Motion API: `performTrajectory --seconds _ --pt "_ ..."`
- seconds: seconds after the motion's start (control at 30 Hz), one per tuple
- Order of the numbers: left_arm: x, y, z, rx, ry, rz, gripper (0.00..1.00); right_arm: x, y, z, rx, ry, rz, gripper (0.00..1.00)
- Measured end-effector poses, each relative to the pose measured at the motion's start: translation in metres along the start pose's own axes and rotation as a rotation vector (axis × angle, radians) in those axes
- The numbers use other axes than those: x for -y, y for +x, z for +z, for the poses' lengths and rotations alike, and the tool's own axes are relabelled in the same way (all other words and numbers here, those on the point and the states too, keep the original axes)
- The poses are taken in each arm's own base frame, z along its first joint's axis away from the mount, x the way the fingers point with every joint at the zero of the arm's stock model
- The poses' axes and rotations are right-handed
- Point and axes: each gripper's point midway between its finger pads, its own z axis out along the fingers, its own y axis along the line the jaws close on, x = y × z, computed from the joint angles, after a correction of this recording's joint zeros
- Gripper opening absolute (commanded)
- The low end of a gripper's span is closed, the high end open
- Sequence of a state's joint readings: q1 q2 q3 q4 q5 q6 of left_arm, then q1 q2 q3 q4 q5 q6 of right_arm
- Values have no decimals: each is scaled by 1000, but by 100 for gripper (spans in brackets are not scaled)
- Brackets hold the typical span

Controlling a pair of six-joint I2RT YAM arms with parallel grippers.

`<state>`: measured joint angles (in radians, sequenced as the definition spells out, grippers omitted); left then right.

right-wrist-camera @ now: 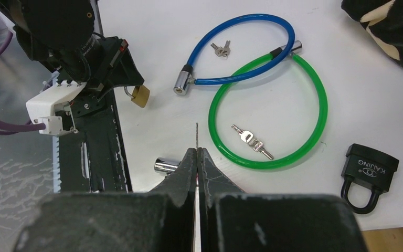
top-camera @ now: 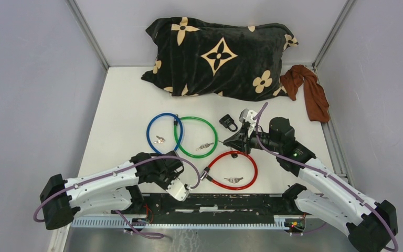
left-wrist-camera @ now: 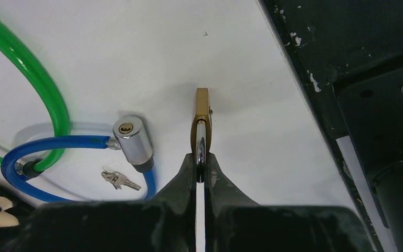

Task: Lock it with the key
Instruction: Place the lock at the center of the board.

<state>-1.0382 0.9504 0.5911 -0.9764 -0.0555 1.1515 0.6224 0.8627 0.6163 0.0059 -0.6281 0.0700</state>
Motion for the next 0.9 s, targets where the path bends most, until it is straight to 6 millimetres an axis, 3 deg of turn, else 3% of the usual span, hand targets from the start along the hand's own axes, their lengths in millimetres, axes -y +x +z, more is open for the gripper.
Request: performTrajectory --seconds 0.43,0.5,0.6,0.7,0.77,0.83,0.87,0.9 --pt "26 -10 6 52 147 51 2 -7 -2 3 12 -24 -7 0" --pt "30 -11 6 61 166 51 6 -8 -3 3 16 -27 -7 0" --pt "32 -10 6 57 177 54 28 -13 -2 5 15 -42 -10 0" --pt "31 -10 6 56 174 54 39 -18 0 8 10 -60 -11 0" --pt "30 -10 6 56 170 54 58 -22 3 11 0 -76 -10 0" --pt "28 -10 6 52 161 54 88 -27 7 15 -15 -92 -7 0" --pt "27 -10 6 53 154 54 98 -29 9 17 -21 -98 -6 0" --pt "26 -10 6 51 147 56 99 -31 11 19 -28 -102 -5 0"
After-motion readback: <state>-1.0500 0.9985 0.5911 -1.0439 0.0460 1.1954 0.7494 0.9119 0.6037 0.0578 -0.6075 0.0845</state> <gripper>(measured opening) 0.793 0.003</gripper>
